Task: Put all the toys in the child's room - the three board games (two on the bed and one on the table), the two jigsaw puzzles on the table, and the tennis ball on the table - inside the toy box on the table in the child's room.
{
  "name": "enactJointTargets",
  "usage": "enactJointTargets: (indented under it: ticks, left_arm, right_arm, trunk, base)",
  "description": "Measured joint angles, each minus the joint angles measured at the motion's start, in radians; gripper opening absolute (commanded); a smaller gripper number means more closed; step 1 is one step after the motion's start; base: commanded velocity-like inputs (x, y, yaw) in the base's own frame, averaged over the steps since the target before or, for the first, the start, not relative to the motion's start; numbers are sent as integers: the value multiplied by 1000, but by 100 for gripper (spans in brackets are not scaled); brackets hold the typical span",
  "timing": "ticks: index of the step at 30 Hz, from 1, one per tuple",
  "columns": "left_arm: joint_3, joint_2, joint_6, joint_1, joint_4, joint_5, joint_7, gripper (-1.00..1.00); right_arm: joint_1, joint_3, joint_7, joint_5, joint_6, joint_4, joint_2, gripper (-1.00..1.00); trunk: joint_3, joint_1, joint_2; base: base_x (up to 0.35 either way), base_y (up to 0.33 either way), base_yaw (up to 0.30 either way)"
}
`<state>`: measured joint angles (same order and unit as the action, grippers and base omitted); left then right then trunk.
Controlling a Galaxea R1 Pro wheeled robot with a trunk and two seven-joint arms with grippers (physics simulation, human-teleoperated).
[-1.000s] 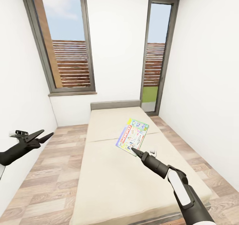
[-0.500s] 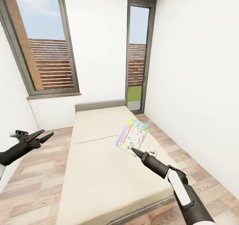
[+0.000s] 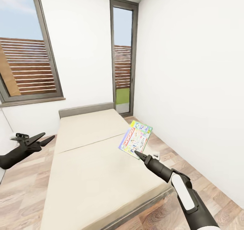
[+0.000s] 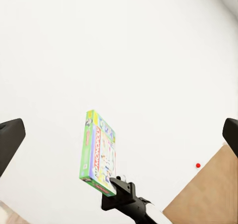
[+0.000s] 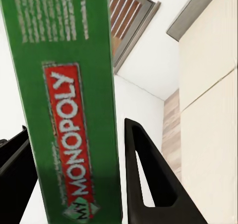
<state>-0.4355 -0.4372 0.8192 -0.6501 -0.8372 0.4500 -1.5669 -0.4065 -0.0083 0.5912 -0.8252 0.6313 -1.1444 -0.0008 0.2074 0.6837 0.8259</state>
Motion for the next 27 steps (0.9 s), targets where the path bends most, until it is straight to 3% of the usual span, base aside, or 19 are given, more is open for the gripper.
enactJointTargets:
  ticks: [27]
  left_arm:
    - [0,0,0,0,0,0,0,100]
  right_arm:
    - [1,0,-1,0,-16,1,0,-100]
  trunk:
    - [-12,0,0]
  base:
    - [0,0,-280]
